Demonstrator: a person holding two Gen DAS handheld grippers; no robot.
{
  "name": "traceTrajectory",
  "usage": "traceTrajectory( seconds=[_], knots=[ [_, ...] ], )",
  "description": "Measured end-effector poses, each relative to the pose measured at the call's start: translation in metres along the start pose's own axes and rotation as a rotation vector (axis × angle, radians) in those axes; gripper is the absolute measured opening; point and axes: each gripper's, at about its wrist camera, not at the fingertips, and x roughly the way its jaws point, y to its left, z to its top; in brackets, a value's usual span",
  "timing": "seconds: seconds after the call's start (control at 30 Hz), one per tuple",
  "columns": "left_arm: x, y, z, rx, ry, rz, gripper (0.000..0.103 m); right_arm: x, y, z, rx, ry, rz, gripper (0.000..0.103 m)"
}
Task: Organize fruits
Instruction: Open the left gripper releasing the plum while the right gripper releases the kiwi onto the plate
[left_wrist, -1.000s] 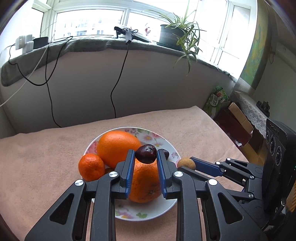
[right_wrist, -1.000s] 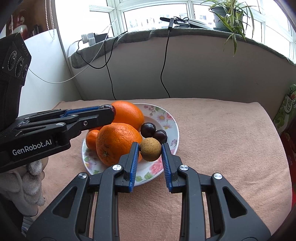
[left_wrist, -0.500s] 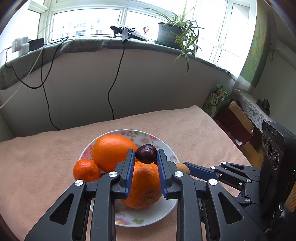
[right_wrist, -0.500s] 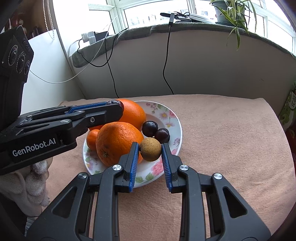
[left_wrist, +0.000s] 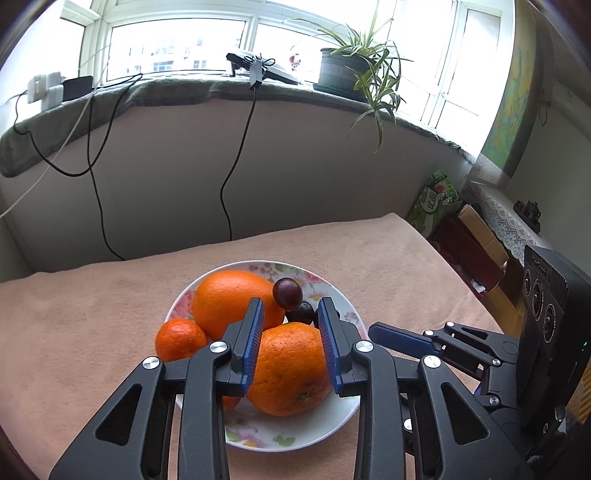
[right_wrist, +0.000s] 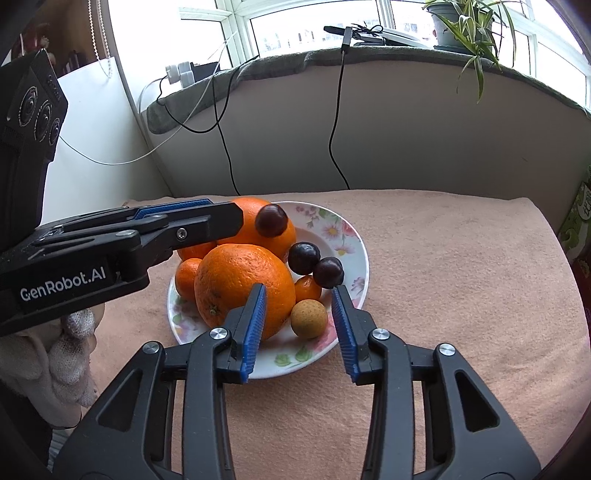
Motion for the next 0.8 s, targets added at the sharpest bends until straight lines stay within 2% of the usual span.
traceTrajectory(
  seconds=[0.07, 0.17, 0.23, 0.33, 0.4, 0.6, 0.7, 0.8],
  knots=[
    [0.0, -0.001, 0.0, 0.004, 0.0, -0.001, 0.029, -0.001, 0.0, 0.0, -0.001, -0.003, 0.0, 0.044],
    [-0.001, -0.001, 0.0, 0.003, -0.004, 0.003, 0.042, -0.003, 0.0, 0.0, -0.001, -0.003, 0.001, 0.046],
    [-0.002, -0.001, 0.0, 0.0, -0.007, 0.001, 0.042, -0.004, -0.001, -0.001, -0.001, -0.004, 0.0, 0.05],
    [-0.003, 0.0, 0.0, 0.0, -0.009, 0.004, 0.045, -0.006, -0.001, -0.002, 0.0, -0.008, 0.001, 0.057],
    [-0.004, 0.0, -0.001, -0.004, -0.012, 0.006, 0.057, -0.008, -0.001, -0.002, -0.003, -0.014, -0.001, 0.068],
    [-0.007, 0.0, -0.002, -0.018, -0.016, 0.023, 0.074, -0.015, 0.002, -0.003, -0.02, -0.038, -0.01, 0.086],
    [-0.01, 0.0, -0.003, -0.029, -0.017, 0.034, 0.08, -0.017, 0.003, -0.004, -0.026, -0.038, -0.022, 0.086],
    [-0.012, -0.001, -0.005, -0.03, -0.019, 0.048, 0.08, -0.017, 0.005, -0.006, -0.029, -0.033, -0.028, 0.086]
  ],
)
